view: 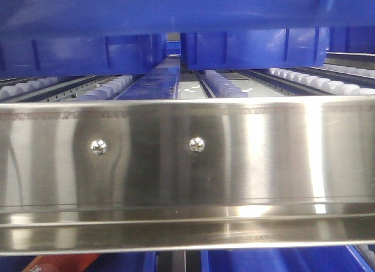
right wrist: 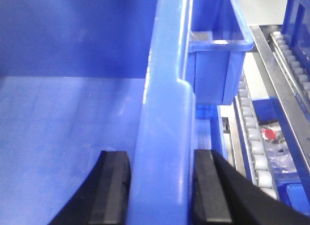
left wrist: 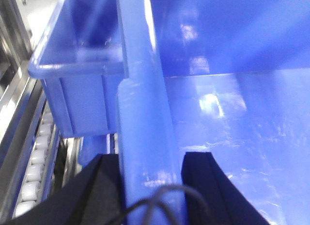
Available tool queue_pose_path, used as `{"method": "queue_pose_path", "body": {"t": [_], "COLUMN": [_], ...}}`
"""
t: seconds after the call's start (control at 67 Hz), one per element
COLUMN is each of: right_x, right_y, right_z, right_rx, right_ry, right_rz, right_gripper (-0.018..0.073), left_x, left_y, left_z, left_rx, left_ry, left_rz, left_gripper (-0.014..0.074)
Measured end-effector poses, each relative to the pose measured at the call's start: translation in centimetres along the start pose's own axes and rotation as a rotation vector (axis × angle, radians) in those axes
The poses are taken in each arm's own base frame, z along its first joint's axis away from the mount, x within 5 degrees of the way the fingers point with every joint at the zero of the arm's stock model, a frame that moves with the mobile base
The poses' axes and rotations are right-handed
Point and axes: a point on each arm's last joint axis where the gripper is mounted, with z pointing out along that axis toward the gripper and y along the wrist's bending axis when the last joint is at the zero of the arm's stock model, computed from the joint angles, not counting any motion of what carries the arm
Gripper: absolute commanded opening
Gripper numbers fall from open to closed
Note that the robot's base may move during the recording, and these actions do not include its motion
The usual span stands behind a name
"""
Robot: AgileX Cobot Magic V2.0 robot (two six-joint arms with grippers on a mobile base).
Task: Move blue bin to conveyor side
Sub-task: 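Lift the blue bin with both grippers and pull it off the rack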
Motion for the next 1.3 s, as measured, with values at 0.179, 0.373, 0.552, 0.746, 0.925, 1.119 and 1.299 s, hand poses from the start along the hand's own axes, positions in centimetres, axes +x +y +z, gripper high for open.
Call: {"method": "queue_pose_path", "body": {"t": [0.179,0.373,0.552,0.746,0.925,1.119,1.299], "right_x": [0.07,0.12,0.12,0.12,0.12,0.12,0.12], "right_y": [0.03,0.02,0.02,0.02,0.04,0.04,0.04], "right_z": [-0.23,-0.23,-0.23,-0.23,-0.23,-0.23,-0.23], "right_rx": [-0.003,-0.002,-0.002,-0.002,-0.004,-0.004,-0.004], "right_ry": [0.003,0.010,0.010,0.010,0.010,0.010,0.010], "right_rz": [0.002,0.004,0.004,0.004,0.006,0.006,0.006], "right_gripper": [-0.0070,-0.0070,-0.0070,-0.0070,-0.0070,-0.0070,-0.0070], "left_x": [0.06,0.11,0.11,0.11,0.11,0.11,0.11], "left_y": [-0.01,-0.01,-0.01,-0.01,-0.01,-0.01,-0.01], "left_z": [-0.21,-0.21,-0.21,-0.21,-0.21,-0.21,-0.21], "left_rx": [0.001,0.001,0.001,0.001,0.001,0.001,0.001], "left_ry": [0.003,0.009,0.009,0.009,0.009,0.009,0.009], "left_rz": [-0.001,-0.001,-0.001,-0.003,-0.003,-0.003,-0.003], "left_gripper": [-0.0018,-0.0018,-0.0018,-0.0018,-0.0018,-0.0018,-0.0018]}}
